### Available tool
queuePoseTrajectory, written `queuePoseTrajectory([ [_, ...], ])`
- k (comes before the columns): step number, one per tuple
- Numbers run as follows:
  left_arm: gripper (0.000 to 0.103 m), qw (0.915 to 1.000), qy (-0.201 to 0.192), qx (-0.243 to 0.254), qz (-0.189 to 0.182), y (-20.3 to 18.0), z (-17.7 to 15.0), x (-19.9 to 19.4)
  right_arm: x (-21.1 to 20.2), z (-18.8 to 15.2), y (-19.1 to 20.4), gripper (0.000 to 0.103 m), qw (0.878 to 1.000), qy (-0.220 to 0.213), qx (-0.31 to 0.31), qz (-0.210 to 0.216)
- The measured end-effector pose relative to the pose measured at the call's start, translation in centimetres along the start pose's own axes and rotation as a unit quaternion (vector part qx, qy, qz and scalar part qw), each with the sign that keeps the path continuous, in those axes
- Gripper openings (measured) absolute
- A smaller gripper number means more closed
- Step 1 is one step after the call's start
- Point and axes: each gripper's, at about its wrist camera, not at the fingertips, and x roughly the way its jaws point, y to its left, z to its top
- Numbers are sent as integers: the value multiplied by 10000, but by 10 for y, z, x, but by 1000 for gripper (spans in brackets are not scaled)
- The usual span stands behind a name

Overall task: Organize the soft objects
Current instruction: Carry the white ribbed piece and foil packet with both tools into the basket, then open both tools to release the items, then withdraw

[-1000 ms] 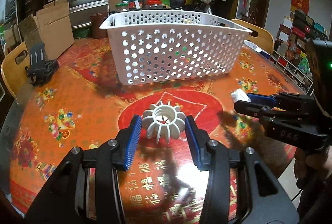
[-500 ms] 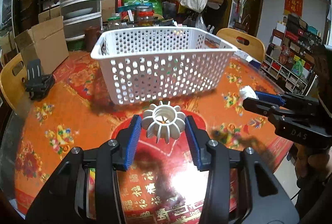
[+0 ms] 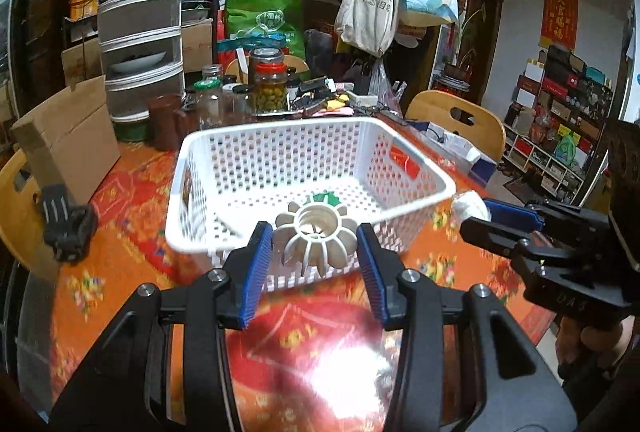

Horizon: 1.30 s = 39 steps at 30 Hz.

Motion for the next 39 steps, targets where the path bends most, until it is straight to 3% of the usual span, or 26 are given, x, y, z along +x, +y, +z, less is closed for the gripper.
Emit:
queuePoseTrajectory([
  [8,41,9996,241,-138,0,11,55,44,37,47,-18,34,9997,172,149,37],
  [16,41,9960,810,-328,161,27,85,107,99,69,-32,34,9968,763,208,-92],
  [23,41,9892,1373,-352,383,35,84,162,144,67,-39,34,9920,1219,158,-283],
  [26,41,9798,1886,-596,313,48,81,196,162,68,-42,34,9889,1432,163,-355],
  [32,41,9682,2402,-496,501,52,71,234,189,66,-48,34,9829,1773,115,-493],
  [39,41,9657,2486,-419,629,50,66,241,199,64,-43,34,9821,1826,11,-470],
])
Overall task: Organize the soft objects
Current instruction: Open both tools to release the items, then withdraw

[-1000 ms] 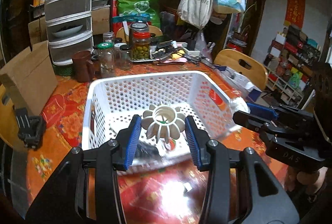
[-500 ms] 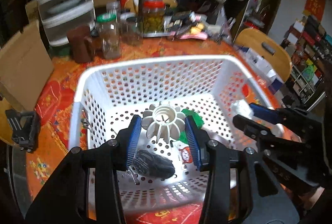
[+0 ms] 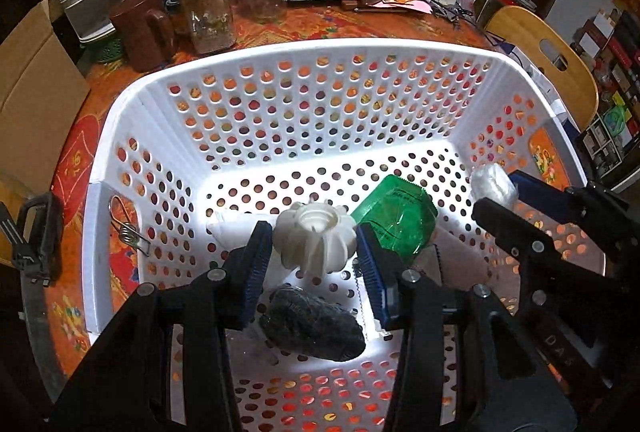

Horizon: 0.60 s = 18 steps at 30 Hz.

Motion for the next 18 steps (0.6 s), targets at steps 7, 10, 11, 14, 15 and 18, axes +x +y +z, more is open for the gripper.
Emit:
queuePoseTrajectory([
  [7,73,9997,-237,-48,4,1,-1,-12,-3,-4,-1,41,9999,-78,74,129],
  [10,74,9993,-343,-123,-63,4,-3,-19,-9,-5,-1,47,9996,-184,86,194],
  [11,74,9992,-369,-152,-64,5,-4,-21,-12,-5,0,53,9996,-218,73,176],
  [14,74,9981,-565,-203,-163,9,-8,-36,-25,-8,0,70,9991,-388,71,183],
  [15,74,9977,-629,-210,-173,10,-10,-41,-29,-9,0,74,9988,-428,79,207],
  [18,76,9956,-908,-191,-159,12,-16,-65,-44,-15,0,82,9983,-556,10,191],
])
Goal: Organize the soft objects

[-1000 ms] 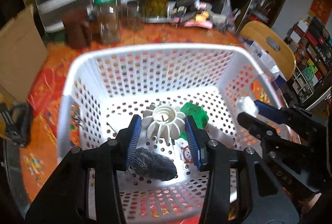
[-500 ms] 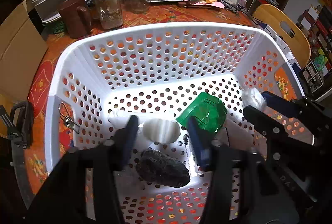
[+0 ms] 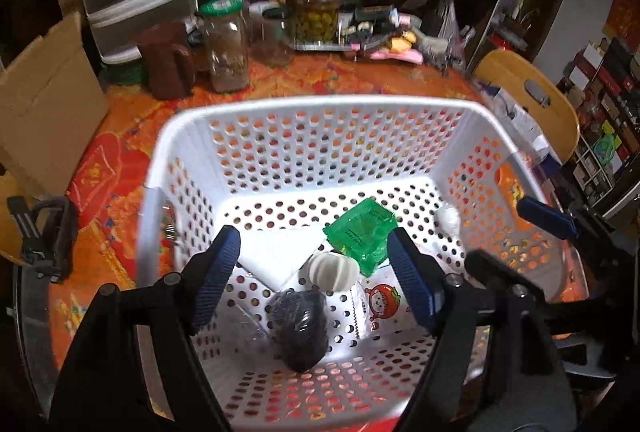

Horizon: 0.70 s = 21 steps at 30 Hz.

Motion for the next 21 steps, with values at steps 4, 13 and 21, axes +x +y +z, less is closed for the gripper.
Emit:
queuePoseTrajectory([
  [4,100,9990,-437,28,-10,2,-7,-34,-18,-12,0,89,10000,-70,-4,53],
  [13,103,9951,-952,88,-242,3,-61,-96,-72,-48,-11,91,9984,-427,345,-123],
  [21,103,9903,-1376,155,-114,1,-125,-160,-143,-101,10,91,9937,-1072,271,-189],
])
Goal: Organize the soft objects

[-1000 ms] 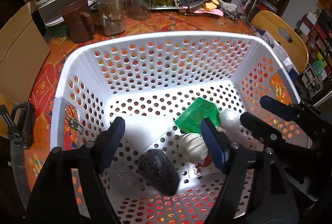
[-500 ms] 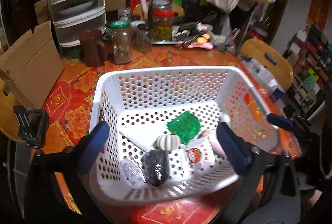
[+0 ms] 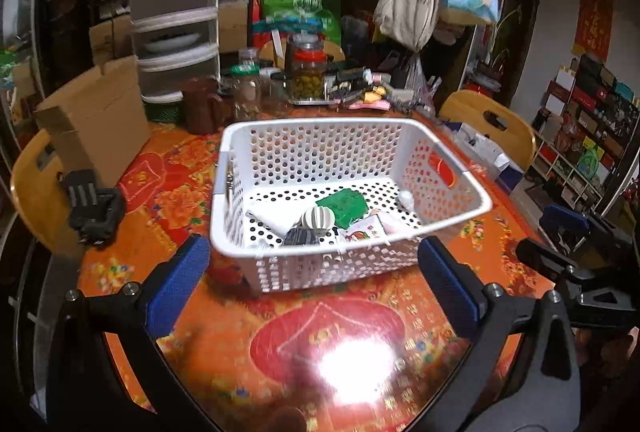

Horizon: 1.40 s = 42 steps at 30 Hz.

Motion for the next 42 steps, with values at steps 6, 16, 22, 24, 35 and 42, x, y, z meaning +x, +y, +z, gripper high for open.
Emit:
queuePoseTrajectory([
  [6,103,9988,-456,94,141,-11,-43,-85,-71,-29,14,91,9990,-403,191,39],
  [16,103,9985,-471,222,182,-41,-98,-157,-140,-64,45,96,9985,-514,-26,-210],
  [22,103,9989,-347,245,190,-56,-98,-143,-122,-64,41,96,9985,-389,-95,-384],
  [24,103,9988,-323,253,277,-57,-96,-136,-115,-64,39,96,9989,-306,-89,-342],
  [35,103,9991,-271,214,248,-51,-89,-114,-112,-66,34,96,9992,-282,-3,-282],
  [42,103,9992,-237,224,216,-52,-92,-110,-113,-67,35,96,9992,-293,-30,-255],
])
